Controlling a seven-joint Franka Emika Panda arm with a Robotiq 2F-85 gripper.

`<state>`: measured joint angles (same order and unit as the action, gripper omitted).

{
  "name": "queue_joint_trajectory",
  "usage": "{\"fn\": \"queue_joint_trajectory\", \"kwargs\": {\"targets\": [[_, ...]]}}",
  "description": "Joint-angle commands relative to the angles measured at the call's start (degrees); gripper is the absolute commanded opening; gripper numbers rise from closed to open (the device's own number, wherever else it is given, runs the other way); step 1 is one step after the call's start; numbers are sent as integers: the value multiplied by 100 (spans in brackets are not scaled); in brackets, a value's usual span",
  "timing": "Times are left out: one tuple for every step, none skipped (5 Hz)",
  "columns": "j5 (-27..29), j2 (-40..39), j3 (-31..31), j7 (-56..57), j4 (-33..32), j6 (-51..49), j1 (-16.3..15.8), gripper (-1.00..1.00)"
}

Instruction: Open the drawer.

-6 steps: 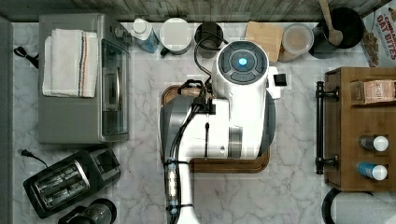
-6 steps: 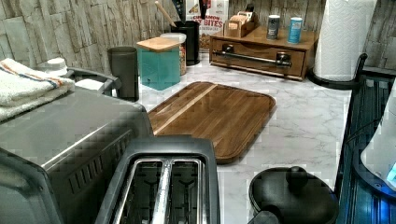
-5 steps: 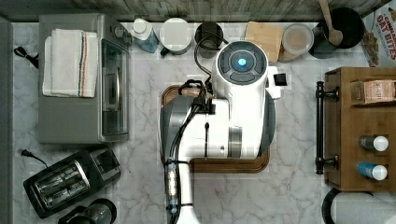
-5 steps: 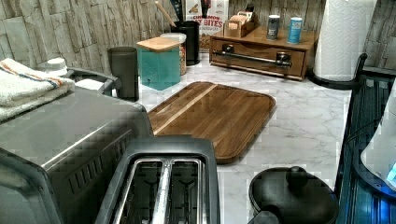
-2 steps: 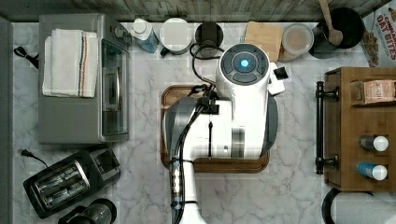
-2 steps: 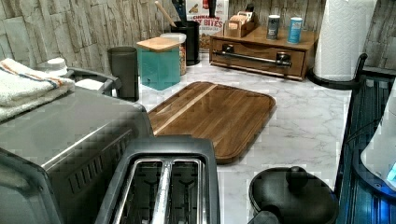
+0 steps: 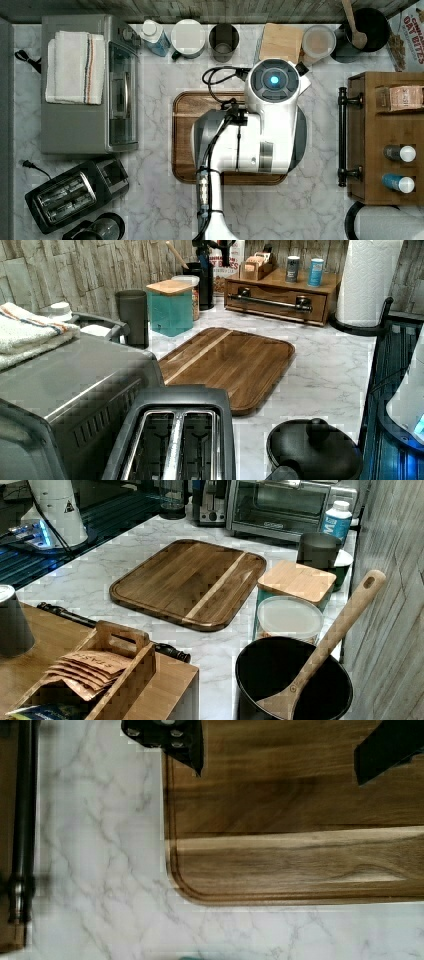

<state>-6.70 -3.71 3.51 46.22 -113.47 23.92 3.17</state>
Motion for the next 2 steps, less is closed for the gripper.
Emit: {"fn": "queue_joint_trajectory", "kwargs": {"targets": [[-131,-34,760,1619,-263,481,897,100],[-226,-117,832,1831,-422,1041,1035,100]]}}
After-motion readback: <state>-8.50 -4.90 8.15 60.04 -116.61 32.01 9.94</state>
